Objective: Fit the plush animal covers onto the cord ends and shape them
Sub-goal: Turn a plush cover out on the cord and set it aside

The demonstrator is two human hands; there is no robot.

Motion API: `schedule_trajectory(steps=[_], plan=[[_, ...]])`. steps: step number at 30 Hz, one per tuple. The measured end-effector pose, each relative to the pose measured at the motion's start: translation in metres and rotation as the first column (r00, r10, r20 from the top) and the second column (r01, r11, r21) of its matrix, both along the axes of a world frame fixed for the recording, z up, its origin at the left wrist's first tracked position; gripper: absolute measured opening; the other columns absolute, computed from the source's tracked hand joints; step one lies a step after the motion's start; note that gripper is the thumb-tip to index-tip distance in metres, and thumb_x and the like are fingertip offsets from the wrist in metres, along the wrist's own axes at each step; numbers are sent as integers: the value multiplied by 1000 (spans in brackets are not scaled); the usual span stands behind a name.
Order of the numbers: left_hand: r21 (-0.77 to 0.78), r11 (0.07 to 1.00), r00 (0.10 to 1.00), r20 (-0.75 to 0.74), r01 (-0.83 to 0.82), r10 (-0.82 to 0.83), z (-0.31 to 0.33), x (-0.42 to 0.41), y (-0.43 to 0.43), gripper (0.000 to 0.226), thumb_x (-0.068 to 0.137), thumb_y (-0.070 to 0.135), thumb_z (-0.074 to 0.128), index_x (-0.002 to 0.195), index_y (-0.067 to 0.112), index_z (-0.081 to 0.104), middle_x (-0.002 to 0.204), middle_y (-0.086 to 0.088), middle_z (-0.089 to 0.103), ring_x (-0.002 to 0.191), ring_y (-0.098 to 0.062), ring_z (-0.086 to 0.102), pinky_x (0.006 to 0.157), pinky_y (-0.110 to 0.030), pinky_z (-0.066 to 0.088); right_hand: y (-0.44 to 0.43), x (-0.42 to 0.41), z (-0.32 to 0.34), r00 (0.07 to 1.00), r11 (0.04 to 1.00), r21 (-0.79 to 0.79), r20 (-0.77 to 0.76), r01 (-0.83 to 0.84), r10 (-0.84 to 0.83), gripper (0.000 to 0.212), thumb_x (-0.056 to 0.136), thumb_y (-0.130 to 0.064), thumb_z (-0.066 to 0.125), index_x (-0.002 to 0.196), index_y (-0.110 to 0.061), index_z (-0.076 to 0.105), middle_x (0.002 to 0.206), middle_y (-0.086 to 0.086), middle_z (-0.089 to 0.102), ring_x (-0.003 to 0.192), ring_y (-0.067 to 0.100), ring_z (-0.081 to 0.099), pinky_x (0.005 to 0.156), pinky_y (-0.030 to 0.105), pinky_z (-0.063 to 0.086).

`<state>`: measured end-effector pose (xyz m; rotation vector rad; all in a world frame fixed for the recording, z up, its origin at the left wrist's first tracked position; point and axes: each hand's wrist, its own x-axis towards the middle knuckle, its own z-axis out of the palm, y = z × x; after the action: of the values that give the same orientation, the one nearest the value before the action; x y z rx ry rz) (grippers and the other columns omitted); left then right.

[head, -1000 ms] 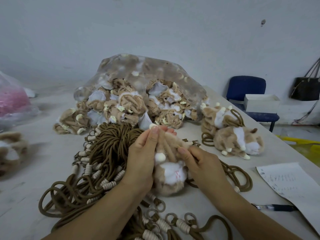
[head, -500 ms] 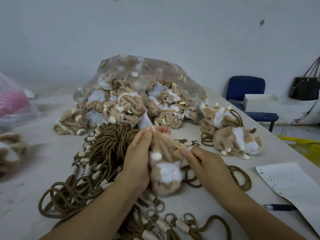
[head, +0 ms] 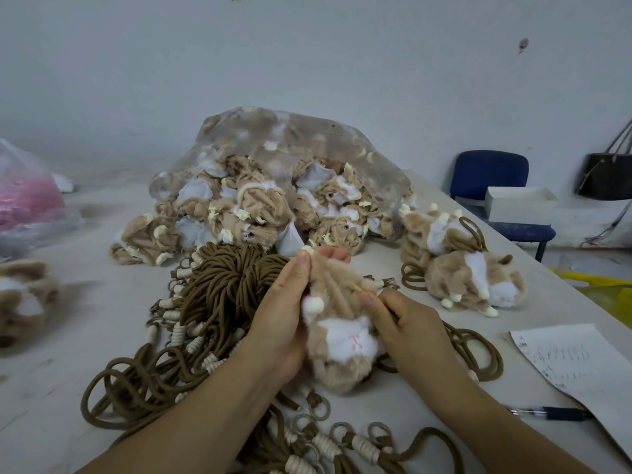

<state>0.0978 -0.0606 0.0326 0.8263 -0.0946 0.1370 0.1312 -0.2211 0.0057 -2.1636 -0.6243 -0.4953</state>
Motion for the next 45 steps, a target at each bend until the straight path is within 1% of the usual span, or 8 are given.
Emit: schedule_trajectory(steps=[8, 11, 17, 24, 29, 33, 37, 45], plan=[[109, 993, 999, -31, -40, 44, -3, 0, -1, 33, 86, 32, 57, 109, 13, 72, 113, -13, 71, 100, -25, 70, 78, -35, 59, -5, 2, 4, 984, 990, -91, 152, 108, -94, 47, 85, -63, 29, 65, -24, 47, 54, -10, 44, 53, 9, 47, 49, 23, 35], [174, 979, 993, -29, -109, 115, -5, 2, 1, 26, 83, 31, 62, 101, 17, 75, 110, -13, 72, 98, -23, 71, 77, -32, 59, -10, 5, 4, 953, 969, -147, 256, 201, -159, 54, 90, -61, 31, 67, -19, 56, 58, -7, 50, 52, 10, 49, 45, 25, 37], [293, 933, 977, 29, -211, 212, -5, 4, 4, 30, 80, 35, 67, 103, 19, 75, 105, -10, 74, 96, -21, 71, 77, -28, 57, -8, 8, 2, 903, 950, -144, 378, 276, -205, 47, 92, -52, 38, 64, -19, 55, 56, -7, 49, 47, 11, 46, 40, 25, 34], [89, 996, 999, -21, -22, 24, -1, 4, 5, 24, 82, 28, 62, 96, 16, 78, 102, -11, 74, 89, -20, 72, 73, -31, 58, -7, 7, 3, 894, 958, -102, 397, 266, -206, 45, 92, -49, 39, 64, -17, 55, 57, -6, 50, 47, 13, 46, 39, 29, 37], [100, 994, 999, -33, -35, 38, 0, 6, 8, 25, 85, 32, 61, 89, 14, 77, 93, -10, 72, 82, -21, 70, 73, -34, 59, -7, 6, 5, 874, 950, -134, 444, 283, -198, 46, 92, -50, 40, 66, -17, 58, 60, -5, 53, 49, 14, 49, 38, 32, 42], [52, 998, 998, -57, -29, 32, -1, 8, 10, 29, 84, 30, 62, 99, 8, 73, 106, -13, 71, 95, -21, 69, 81, -33, 58, -5, 5, 4, 864, 940, -153, 460, 305, -205, 45, 91, -50, 41, 64, -18, 56, 58, -6, 51, 48, 13, 47, 36, 30, 38], [50, 999, 1000, -27, 2, -1, 0, 7, 9, 30, 87, 33, 56, 93, 13, 77, 110, -10, 71, 96, -17, 70, 77, -30, 58, -6, 5, 4, 860, 937, -148, 462, 317, -218, 45, 92, -51, 44, 63, -18, 54, 57, -7, 48, 46, 11, 43, 35, 28, 35], [-155, 986, 998, -3, 63, -64, -3, 9, 10, 30, 89, 31, 56, 91, 13, 79, 115, -7, 71, 107, -18, 68, 78, -32, 58, -5, 2, 6, 894, 952, -131, 397, 278, -206, 45, 93, -52, 44, 63, -19, 49, 58, -12, 38, 46, 10, 40, 38, 21, 28]])
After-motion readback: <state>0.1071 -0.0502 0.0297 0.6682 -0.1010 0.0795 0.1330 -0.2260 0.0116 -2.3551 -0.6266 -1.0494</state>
